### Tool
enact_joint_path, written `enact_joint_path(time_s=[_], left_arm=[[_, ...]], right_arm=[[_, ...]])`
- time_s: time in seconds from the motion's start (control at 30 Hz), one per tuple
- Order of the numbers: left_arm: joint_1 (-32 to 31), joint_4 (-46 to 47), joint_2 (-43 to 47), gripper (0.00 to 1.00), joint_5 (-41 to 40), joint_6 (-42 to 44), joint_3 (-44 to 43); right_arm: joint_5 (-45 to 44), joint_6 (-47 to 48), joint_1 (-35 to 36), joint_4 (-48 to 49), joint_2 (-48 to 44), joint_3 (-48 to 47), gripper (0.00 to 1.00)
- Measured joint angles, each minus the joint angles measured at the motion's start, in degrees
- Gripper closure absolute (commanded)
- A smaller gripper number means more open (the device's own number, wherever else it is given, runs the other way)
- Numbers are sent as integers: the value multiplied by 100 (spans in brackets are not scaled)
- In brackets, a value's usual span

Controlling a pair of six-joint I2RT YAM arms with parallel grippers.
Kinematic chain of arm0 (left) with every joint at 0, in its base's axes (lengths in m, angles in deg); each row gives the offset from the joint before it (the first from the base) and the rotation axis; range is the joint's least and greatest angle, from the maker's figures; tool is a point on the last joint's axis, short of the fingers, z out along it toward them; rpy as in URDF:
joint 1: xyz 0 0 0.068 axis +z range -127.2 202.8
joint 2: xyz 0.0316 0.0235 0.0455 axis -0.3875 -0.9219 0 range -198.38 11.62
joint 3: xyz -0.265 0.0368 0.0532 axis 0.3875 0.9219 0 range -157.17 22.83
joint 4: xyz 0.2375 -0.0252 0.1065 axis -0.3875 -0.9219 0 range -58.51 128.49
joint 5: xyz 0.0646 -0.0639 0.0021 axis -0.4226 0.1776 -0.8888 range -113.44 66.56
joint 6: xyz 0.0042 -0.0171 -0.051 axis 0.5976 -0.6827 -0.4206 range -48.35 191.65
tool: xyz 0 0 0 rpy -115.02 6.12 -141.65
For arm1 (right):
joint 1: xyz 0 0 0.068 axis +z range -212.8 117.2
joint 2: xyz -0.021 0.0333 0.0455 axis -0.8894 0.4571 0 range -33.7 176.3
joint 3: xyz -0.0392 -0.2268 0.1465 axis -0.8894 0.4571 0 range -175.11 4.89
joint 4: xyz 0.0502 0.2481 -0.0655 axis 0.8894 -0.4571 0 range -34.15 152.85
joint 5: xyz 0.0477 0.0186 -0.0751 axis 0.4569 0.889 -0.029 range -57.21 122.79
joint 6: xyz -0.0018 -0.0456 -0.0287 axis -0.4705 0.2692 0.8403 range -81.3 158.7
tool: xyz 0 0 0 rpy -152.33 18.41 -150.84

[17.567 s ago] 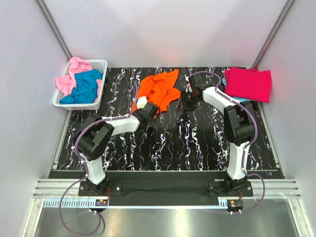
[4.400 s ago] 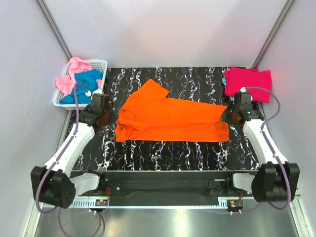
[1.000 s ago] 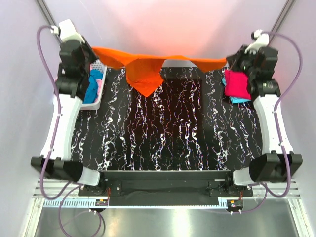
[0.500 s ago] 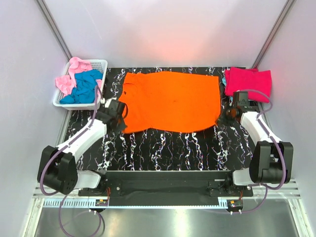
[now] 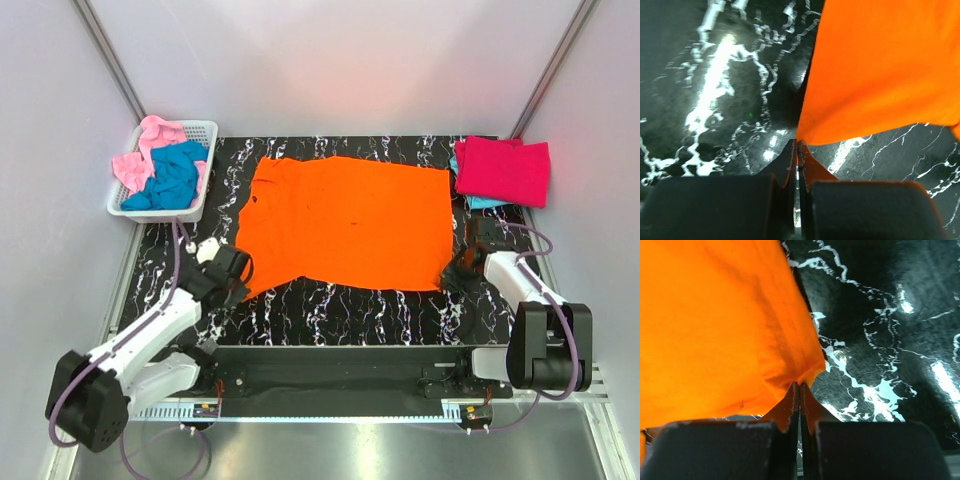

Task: Fold and stack the t-shirts
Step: Flatten the tshirt out

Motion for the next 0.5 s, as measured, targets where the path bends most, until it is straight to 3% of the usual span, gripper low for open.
enact_joint_path(time_s=[0.3, 0.5], left_arm=[[0, -179, 1432, 100, -286, 214, -195], [-4, 144, 1615, 100, -485, 763, -483]], right_arm=[[-472, -343, 0, -66, -787, -22, 100], [-793, -354, 0, -61, -645, -481, 100]])
